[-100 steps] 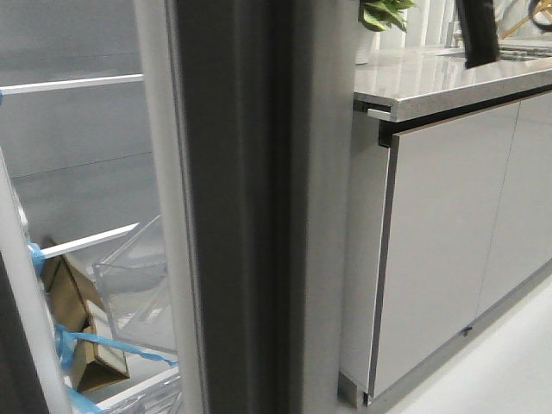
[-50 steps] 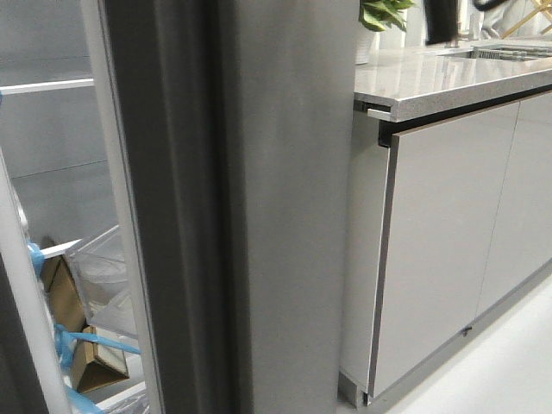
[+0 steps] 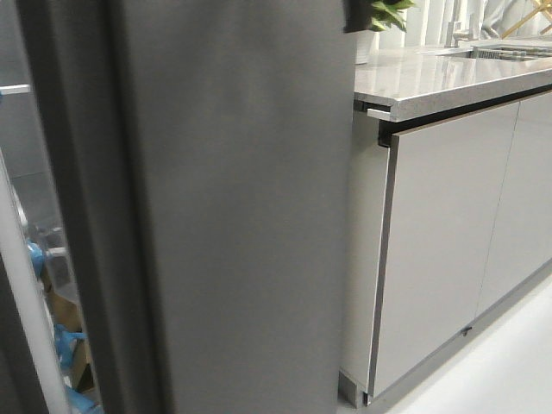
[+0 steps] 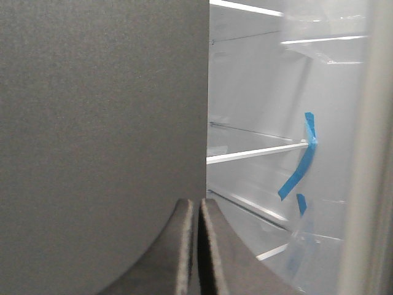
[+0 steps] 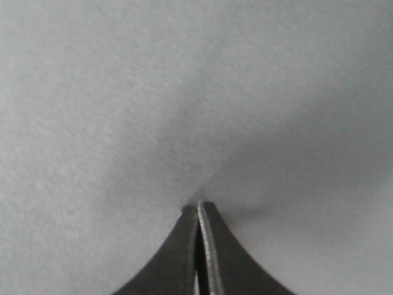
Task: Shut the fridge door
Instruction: 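Push the fridge door closed with the right gripper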
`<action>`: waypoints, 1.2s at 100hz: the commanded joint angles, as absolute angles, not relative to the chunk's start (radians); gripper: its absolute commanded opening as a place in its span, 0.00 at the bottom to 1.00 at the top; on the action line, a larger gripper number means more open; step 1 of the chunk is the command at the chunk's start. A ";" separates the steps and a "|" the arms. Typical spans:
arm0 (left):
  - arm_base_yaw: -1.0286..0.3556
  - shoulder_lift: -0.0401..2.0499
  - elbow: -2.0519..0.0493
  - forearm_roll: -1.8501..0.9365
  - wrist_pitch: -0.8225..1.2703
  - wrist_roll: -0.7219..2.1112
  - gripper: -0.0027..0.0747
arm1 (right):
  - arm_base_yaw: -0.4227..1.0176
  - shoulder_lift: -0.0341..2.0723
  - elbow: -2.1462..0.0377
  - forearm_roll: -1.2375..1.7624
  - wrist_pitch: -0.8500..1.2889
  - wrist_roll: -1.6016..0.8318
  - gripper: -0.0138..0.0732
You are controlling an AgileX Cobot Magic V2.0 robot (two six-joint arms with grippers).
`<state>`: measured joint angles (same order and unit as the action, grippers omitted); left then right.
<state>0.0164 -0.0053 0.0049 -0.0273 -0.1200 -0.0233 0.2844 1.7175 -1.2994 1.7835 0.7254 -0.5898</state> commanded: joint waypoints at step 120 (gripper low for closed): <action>0.020 -0.028 0.040 -0.030 -0.192 -0.025 0.01 | 0.491 1.865 -1.728 1.636 0.432 -1.087 0.07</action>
